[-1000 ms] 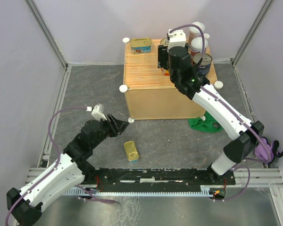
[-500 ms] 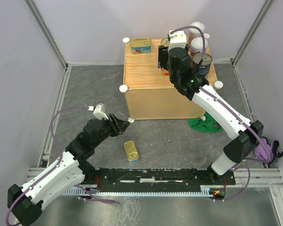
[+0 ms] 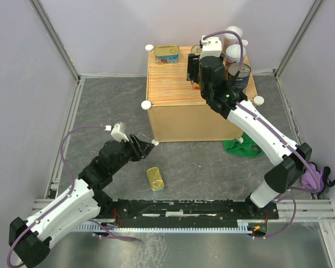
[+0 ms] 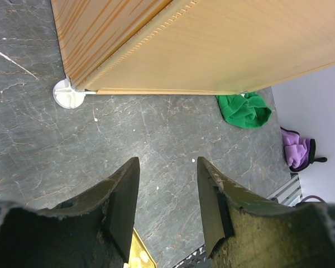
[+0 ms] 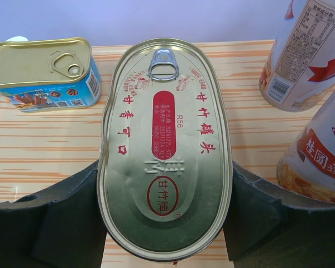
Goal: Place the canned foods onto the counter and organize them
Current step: Place the canned food on the counter.
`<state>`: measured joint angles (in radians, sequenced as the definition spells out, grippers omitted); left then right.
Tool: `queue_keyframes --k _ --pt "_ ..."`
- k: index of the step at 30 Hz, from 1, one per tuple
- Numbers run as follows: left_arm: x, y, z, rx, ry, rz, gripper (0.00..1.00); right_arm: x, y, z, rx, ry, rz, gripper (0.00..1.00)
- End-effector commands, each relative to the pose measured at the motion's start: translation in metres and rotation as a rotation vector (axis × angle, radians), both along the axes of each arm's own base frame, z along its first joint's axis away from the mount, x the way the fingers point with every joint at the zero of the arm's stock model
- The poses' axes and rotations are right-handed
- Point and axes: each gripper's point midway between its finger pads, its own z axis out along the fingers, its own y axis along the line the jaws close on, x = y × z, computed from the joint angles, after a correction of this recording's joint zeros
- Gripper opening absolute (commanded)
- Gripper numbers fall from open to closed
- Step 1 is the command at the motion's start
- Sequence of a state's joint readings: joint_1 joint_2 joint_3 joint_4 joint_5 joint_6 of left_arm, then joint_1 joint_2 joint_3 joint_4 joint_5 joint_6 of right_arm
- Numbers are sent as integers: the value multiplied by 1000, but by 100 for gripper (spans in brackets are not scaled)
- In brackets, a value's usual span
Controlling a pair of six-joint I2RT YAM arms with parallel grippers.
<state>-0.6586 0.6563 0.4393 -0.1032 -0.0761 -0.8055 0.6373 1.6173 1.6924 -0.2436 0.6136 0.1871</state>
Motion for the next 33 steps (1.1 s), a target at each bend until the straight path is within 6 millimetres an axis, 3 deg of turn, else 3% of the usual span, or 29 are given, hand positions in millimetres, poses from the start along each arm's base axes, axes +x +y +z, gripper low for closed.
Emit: queue_keyframes --k 1,17,23,33 --pt "4 -3 11 10 -72 -25 53 -1 -4 22 45 -36 -39 25" --pt "4 -7 12 23 -80 -52 54 -4 -4 18 28 -12 -77 35" --pt "4 -8 13 12 -81 -54 54 -7 -6 21 11 -15 -68 47" --pt "6 -11 16 -2 -83 -52 54 -10 -5 27 -42 -22 -23 47"
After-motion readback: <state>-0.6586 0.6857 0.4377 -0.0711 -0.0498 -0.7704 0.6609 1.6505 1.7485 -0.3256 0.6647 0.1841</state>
